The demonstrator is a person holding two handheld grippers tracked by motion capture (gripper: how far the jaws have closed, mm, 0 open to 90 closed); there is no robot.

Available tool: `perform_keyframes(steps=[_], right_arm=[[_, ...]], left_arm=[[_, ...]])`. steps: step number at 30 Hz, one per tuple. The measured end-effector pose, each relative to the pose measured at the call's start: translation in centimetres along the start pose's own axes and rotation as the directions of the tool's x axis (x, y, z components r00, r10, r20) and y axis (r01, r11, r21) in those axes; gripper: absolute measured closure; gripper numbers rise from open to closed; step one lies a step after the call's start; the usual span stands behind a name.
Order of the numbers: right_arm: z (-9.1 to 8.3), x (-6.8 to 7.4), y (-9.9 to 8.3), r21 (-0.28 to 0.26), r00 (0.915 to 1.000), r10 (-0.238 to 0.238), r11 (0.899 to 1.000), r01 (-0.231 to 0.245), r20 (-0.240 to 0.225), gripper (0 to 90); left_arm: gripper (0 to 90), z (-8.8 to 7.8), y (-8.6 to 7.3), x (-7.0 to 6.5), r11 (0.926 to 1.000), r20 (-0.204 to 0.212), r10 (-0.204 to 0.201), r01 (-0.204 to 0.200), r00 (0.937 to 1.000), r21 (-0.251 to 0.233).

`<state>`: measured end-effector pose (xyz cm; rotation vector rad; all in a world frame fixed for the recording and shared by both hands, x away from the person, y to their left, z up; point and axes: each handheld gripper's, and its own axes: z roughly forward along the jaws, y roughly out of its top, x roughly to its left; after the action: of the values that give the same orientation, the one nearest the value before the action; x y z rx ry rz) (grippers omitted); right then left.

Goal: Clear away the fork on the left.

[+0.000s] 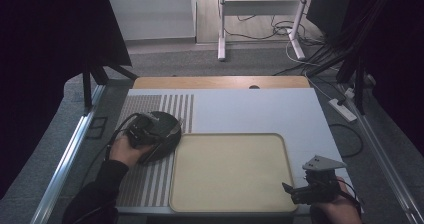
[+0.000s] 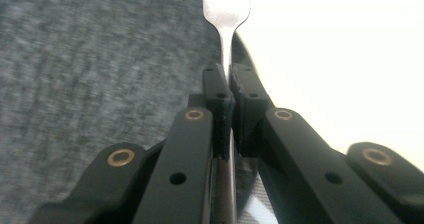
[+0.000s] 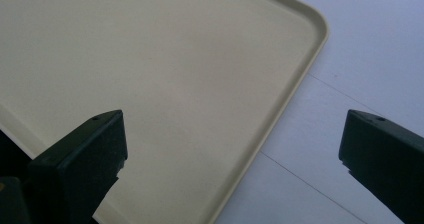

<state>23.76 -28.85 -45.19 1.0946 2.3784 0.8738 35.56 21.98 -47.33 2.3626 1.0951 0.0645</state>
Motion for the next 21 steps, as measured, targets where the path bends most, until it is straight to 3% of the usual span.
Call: perform_keyframes(steps=[6, 12, 21], right_arm=[[0.0, 0.1, 0.0, 0.000, 1.0000, -0.007, 1.000, 0.007, 0.001, 0.0], [0.0, 0.1, 0.0, 0.000, 1.0000, -0.008, 1.000, 0.008, 0.001, 0.0], [0.0, 0.1, 0.0, 0.004, 0.9999, -0.012, 1.000, 0.012, 0.001, 0.0]], left_arm=[[86.1, 0.1, -0.6, -1.7, 0.9999, 0.005, -0.011, 0.011, 0.9999, 0.005], [86.1, 0.1, -1.3, -2.9, 0.9980, 0.008, -0.062, 0.062, 0.9980, 0.010], [86.1, 1.1, -1.1, -4.9, 0.9974, 0.026, -0.058, 0.056, 0.9980, 0.044]])
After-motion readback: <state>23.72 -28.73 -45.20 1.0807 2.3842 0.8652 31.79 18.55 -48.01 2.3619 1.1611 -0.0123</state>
